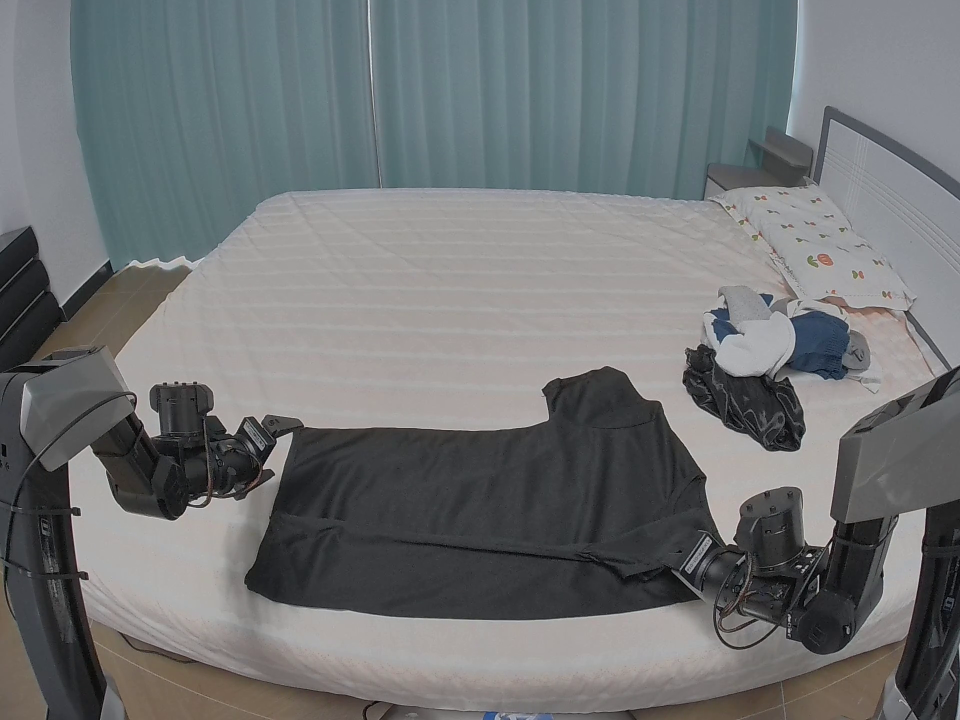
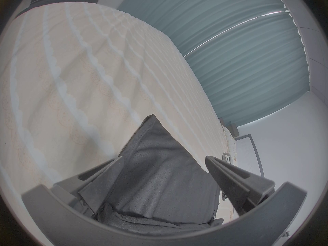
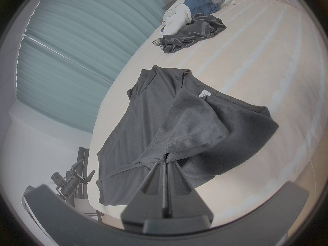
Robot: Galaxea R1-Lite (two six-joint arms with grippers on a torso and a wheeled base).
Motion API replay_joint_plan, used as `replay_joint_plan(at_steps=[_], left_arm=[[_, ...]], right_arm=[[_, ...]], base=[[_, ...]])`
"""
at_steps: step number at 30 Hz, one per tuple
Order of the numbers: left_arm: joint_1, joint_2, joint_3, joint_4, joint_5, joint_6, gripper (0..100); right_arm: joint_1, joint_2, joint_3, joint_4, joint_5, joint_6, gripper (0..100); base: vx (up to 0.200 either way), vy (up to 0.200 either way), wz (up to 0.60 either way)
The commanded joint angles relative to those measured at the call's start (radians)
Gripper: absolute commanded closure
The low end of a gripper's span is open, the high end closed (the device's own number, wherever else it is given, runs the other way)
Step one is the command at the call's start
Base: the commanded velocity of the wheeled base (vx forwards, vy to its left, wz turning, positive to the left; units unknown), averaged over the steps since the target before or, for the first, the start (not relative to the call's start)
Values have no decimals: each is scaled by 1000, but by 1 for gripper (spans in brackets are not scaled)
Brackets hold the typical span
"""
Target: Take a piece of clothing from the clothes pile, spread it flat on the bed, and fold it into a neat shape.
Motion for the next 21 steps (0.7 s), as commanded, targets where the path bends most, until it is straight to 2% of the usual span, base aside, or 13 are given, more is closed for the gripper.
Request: replay_joint_plan(at_steps=[1,8,9,17,20,21], left_arm=[[1,2,1,0,0,0,0],[1,2,1,-2,2,0,0],[1,2,1,-2,2,0,0],[1,2,1,-4,0,0,0],[1,2,1,-4,2,0,0],[1,2,1,-4,2,0,0]], right_arm=[[14,-9,34,-7,-1,-12,100],[28,-2,68,-7,-1,-34,100],[33,1,74,-7,0,-38,0],[30,-26,120,-29,2,-83,0],[-3,-52,117,-35,2,-101,0],[-41,-69,105,-35,5,-124,0]], base=[[0,0,0],[0,0,0],[0,0,0],[0,0,0],[0,0,0],[0,0,0]])
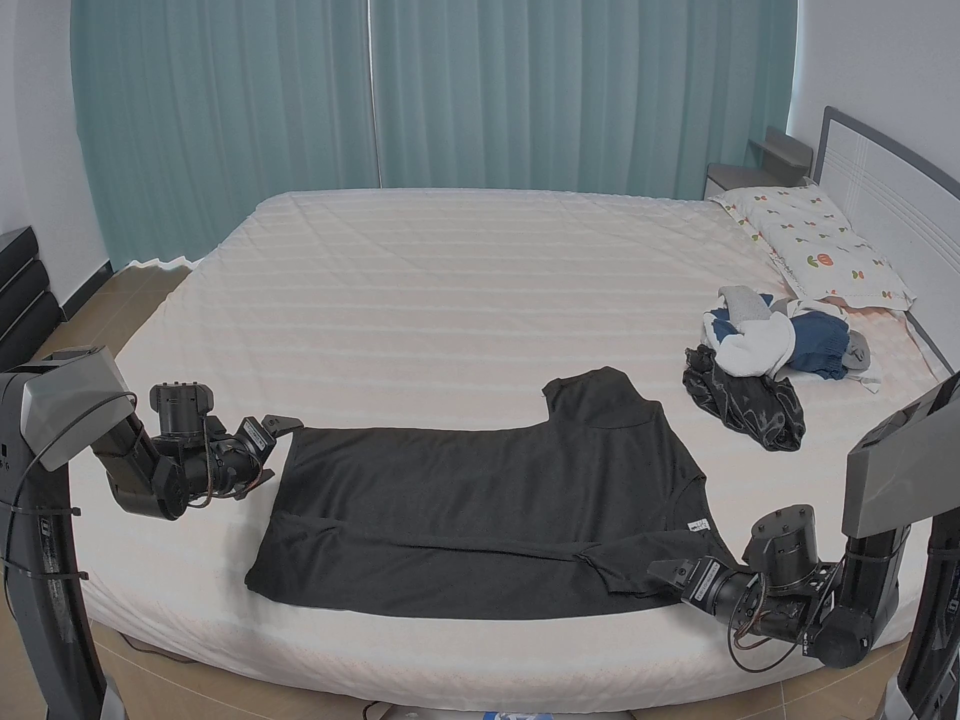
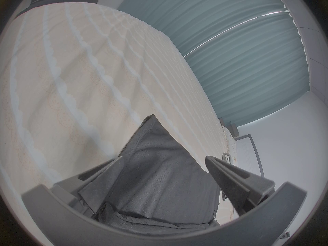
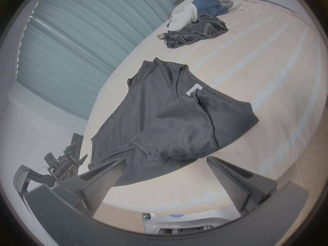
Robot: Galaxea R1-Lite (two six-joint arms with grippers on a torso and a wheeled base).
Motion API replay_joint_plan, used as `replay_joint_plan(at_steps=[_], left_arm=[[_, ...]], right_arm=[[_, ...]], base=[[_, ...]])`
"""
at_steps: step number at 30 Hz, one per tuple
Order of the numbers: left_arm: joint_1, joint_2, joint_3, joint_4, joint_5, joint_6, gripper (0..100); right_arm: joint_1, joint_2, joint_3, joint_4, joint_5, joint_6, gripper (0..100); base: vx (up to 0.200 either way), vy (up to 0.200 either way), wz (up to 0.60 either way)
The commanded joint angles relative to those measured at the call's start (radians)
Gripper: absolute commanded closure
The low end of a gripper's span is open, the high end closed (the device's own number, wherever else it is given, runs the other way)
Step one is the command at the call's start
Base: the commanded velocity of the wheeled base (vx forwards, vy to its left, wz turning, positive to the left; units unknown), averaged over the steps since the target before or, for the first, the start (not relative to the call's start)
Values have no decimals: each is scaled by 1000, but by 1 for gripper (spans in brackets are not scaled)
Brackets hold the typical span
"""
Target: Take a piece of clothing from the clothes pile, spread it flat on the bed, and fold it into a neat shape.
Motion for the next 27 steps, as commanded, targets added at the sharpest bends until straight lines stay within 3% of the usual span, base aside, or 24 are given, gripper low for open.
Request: replay_joint_plan(at_steps=[1,11,26,27], left_arm=[[1,1,0,0,1,0,0],[1,1,0,0,1,0,0],[1,1,0,0,1,1,0],[1,1,0,0,1,1,0]], right_arm=[[-82,-51,-17,-3,6,-43,0],[-246,-11,-127,8,142,-107,0],[-281,182,-288,15,191,-148,0],[-283,182,-288,15,194,-148,100]], base=[[0,0,0],[0,0,0],[0,0,0],[0,0,0]])
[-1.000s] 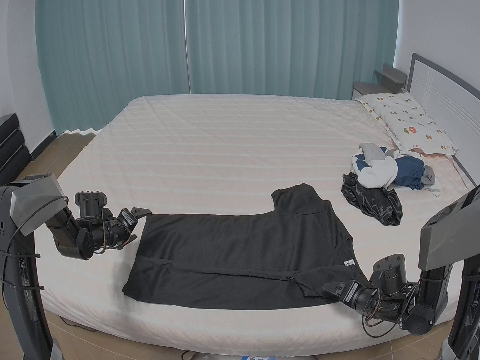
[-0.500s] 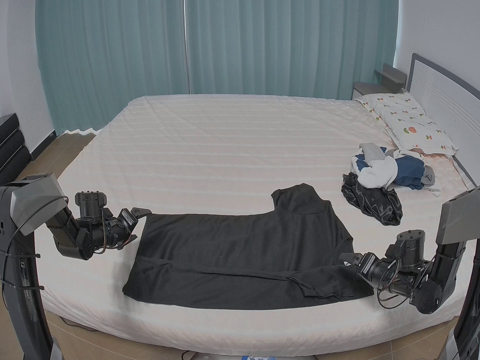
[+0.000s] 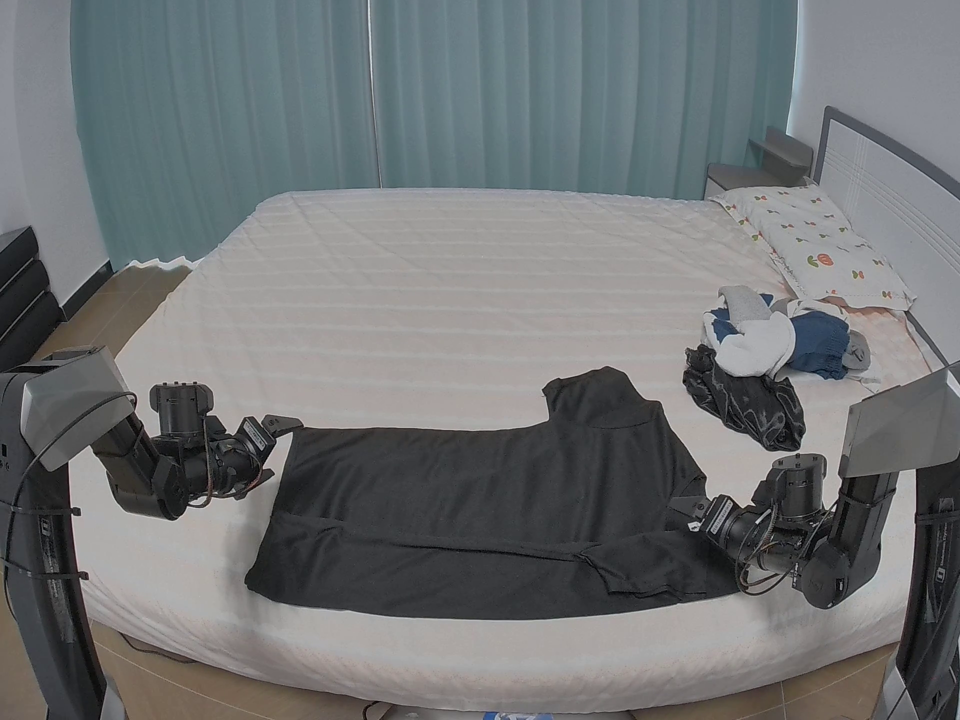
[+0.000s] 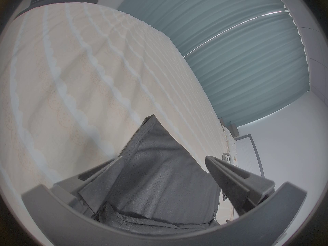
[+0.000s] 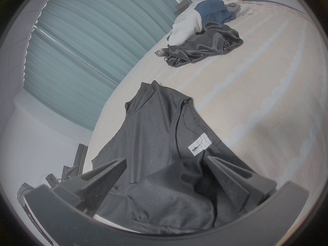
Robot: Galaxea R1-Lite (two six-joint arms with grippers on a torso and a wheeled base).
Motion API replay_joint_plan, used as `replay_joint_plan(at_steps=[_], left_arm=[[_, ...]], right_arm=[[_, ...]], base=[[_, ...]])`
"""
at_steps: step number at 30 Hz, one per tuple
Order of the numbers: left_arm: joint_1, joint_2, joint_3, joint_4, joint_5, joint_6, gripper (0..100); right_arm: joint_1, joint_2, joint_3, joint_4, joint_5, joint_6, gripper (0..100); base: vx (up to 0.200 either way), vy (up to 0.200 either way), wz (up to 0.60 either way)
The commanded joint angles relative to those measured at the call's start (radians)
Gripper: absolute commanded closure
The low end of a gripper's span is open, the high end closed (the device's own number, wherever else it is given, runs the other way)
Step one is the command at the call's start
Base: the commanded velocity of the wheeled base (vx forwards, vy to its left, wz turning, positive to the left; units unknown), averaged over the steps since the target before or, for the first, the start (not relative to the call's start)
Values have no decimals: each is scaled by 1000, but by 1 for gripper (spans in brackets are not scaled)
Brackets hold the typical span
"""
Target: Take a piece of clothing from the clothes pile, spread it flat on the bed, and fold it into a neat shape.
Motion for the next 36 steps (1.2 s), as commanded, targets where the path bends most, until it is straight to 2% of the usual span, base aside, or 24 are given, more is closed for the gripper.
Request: replay_joint_plan(at_steps=[1,20,21,28,36], left_arm=[[0,1,-1,0,0,0,0],[0,1,-1,0,0,-2,0],[0,1,-1,0,-2,-2,0],[0,-4,-1,0,-2,-2,0],[-7,13,-58,10,15,-5,0]], right_arm=[[-9,48,-16,-1,6,-1,100],[-62,38,-22,-11,16,-1,100],[-61,37,-23,-11,17,-1,0],[-62,-6,-112,16,33,-20,0],[-85,-3,-416,294,82,-44,0]], base=[[0,0,0],[0,0,0],[0,0,0],[0,0,0],[0,0,0]])
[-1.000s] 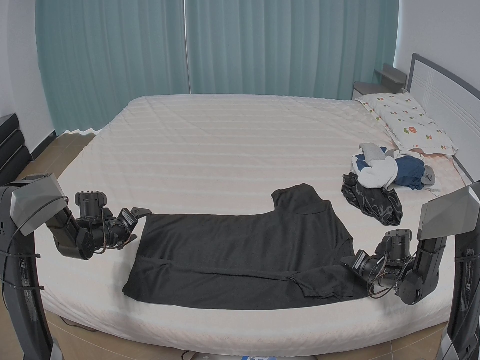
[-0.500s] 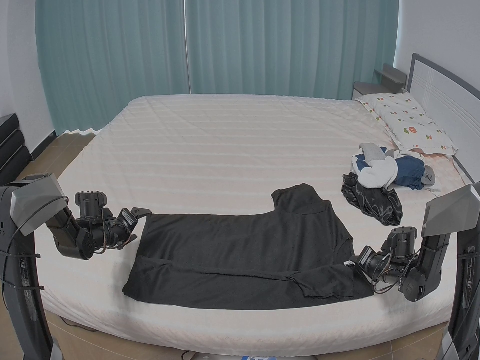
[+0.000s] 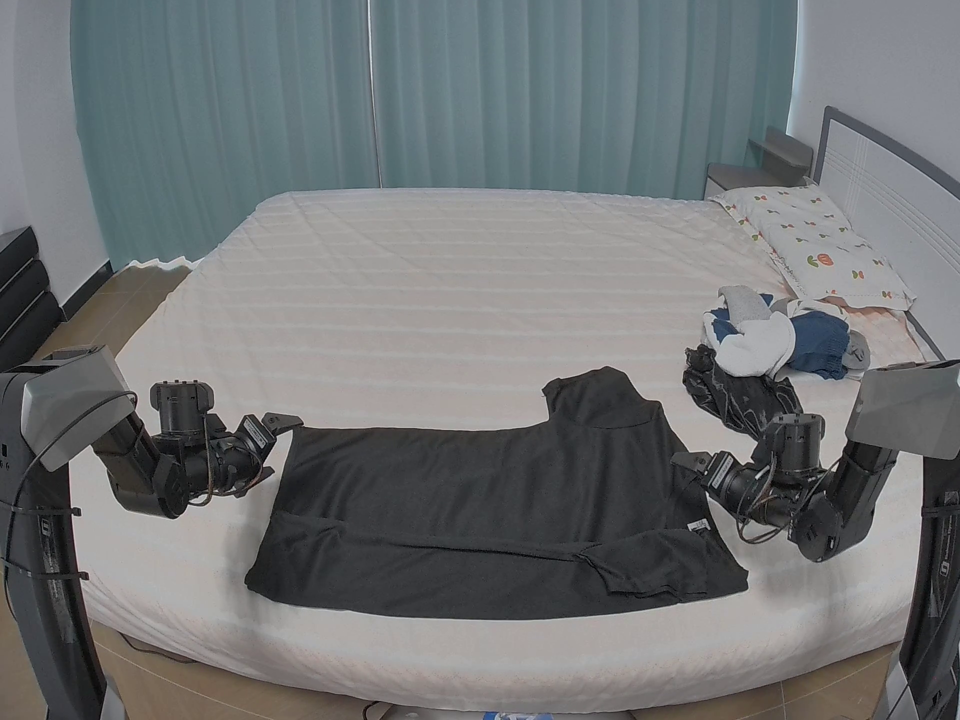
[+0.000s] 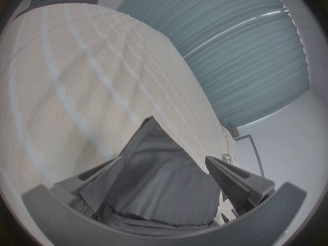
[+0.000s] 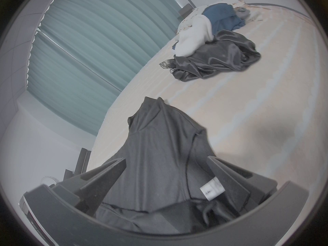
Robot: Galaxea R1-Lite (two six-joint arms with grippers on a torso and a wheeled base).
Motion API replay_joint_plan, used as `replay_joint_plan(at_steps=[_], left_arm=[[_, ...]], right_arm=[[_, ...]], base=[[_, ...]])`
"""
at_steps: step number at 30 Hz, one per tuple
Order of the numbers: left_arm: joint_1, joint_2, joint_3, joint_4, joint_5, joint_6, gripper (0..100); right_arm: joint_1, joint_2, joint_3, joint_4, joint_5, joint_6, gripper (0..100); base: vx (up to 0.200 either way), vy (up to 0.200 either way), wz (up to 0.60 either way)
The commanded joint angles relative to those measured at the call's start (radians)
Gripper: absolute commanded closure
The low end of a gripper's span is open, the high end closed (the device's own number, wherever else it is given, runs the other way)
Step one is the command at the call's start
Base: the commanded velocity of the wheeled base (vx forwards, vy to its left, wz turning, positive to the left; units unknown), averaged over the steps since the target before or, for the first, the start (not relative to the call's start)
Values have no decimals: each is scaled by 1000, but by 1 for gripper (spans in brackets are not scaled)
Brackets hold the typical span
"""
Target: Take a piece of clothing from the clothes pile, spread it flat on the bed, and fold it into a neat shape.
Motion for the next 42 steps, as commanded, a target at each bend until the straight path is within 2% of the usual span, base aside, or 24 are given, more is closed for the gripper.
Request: replay_joint_plan(at_steps=[1,7,11,14,15,19,36,37,42], left_arm=[[-4,24,-71,13,12,-4,0],[-18,44,-210,103,37,-2,0],[-38,93,-381,227,46,16,0],[-42,144,-444,233,88,45,0],[-39,182,-479,232,137,84,0],[-42,211,-463,223,163,120,0],[-67,237,-457,221,161,197,0],[-67,243,-459,223,161,203,100],[-67,248,-453,221,161,203,100]], right_arm=[[-27,13,-199,121,44,-8,0],[-48,45,-201,105,96,-2,0],[-47,46,-192,96,98,-3,0],[-39,45,-182,96,98,-2,0],[-36,46,-179,95,98,-3,0],[-36,59,-204,96,101,-3,0],[-41,68,-212,96,98,-3,0],[-41,60,-215,96,98,-5,0],[-41,26,-235,113,95,-13,0]], base=[[0,0,0],[0,0,0],[0,0,0],[0,0,0],[0,0,0],[0,0,0],[0,0,0],[0,0,0],[0,0,0]])
